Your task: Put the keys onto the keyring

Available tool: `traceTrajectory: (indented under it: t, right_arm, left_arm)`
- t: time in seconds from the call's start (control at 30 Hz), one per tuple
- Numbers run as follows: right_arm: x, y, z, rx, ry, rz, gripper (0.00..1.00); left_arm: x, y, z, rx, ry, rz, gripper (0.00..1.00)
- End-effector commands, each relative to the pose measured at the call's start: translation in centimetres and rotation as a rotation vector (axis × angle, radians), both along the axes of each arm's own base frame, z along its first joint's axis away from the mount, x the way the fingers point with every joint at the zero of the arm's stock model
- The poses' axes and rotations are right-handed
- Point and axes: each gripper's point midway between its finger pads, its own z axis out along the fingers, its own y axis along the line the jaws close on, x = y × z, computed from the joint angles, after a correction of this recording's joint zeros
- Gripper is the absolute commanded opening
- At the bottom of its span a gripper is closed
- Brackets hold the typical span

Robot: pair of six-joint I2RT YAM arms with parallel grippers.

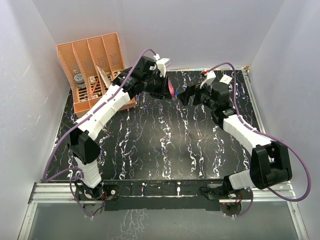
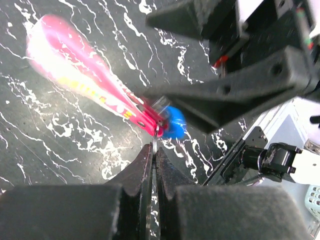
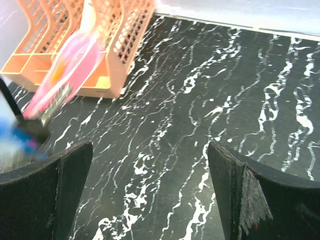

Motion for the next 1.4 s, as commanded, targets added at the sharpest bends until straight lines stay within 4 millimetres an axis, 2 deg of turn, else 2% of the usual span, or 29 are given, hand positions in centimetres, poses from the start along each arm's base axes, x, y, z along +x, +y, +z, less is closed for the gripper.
traceTrajectory:
  t: [0.0, 0.4, 0.7, 0.83, 1.1, 1.2, 1.37]
  right_arm:
    - [1.0, -2.0, 2.9, -0.001, -0.105, -0.073, 0.98]
    - [0.7, -2.3, 4.7, 0.012, -0.14, -0.071, 0.98]
    - [-1.4, -0.5, 7.0, 0.053, -0.176, 0.067, 0.91]
    - [-2.4, 0.3, 7.5, 0.07, -0.185, 0.13, 0.88]
    - [-3.1, 1.0, 6.9, 0.067, -0.166, 0.186, 0.87]
    - [-3.3, 1.5, 6.8, 0.073, -0.157, 0.22, 0.83]
    - [-3.7, 2.4, 6.4, 0.077, -0.143, 0.278, 0.67]
  left_arm:
    - [-2.7, 0.8, 1.6, -0.011, 0.035, -0.048, 0.0]
    - [-3.3, 0.8, 0.7, 0.029, 0.09, -0.083, 0.0]
    - [-2.8, 1.0, -0.8, 0.106, 0.123, -0.097, 0.0]
    - [-2.5, 1.1, -1.0, 0.123, 0.121, -0.096, 0.0]
    - [-2.2, 0.8, -0.8, 0.119, 0.117, -0.101, 0.0]
    - [-2.2, 0.8, -0.8, 0.121, 0.116, -0.104, 0.0]
    - [-2.2, 0.6, -0.6, 0.112, 0.108, -0.115, 0.0]
